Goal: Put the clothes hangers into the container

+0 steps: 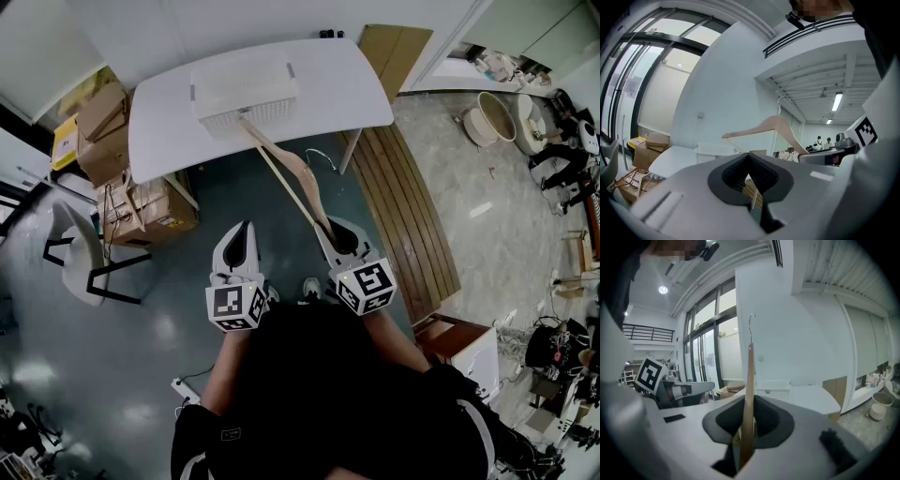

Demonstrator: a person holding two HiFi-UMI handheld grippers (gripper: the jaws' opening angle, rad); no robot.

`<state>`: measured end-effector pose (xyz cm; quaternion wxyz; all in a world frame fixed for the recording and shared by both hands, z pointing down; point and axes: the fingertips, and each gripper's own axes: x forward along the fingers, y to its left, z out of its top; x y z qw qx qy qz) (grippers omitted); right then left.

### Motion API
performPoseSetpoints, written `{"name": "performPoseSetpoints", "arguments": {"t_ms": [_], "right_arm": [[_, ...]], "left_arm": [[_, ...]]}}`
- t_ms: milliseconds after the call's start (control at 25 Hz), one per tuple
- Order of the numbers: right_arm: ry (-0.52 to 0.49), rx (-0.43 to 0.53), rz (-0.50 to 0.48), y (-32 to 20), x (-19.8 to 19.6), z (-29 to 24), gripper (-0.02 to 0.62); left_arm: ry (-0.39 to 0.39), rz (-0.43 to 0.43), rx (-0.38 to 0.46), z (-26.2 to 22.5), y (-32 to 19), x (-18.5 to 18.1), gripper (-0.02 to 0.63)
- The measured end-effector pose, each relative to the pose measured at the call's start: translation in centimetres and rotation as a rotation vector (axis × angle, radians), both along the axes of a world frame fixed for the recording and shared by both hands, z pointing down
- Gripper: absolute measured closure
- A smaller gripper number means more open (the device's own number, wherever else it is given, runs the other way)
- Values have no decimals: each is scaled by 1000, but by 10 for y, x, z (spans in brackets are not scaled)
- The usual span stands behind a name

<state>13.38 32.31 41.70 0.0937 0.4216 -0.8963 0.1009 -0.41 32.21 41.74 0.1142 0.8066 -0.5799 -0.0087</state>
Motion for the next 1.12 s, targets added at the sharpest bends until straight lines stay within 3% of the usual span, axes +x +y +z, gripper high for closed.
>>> {"name": "performPoseSetpoints", "arguments": {"t_ms": [1120], "right_arm": [[-45,3,-44,-12,31,-2,535]], "left_arm": [[-36,-29,-4,0,-6,34,603]]}}
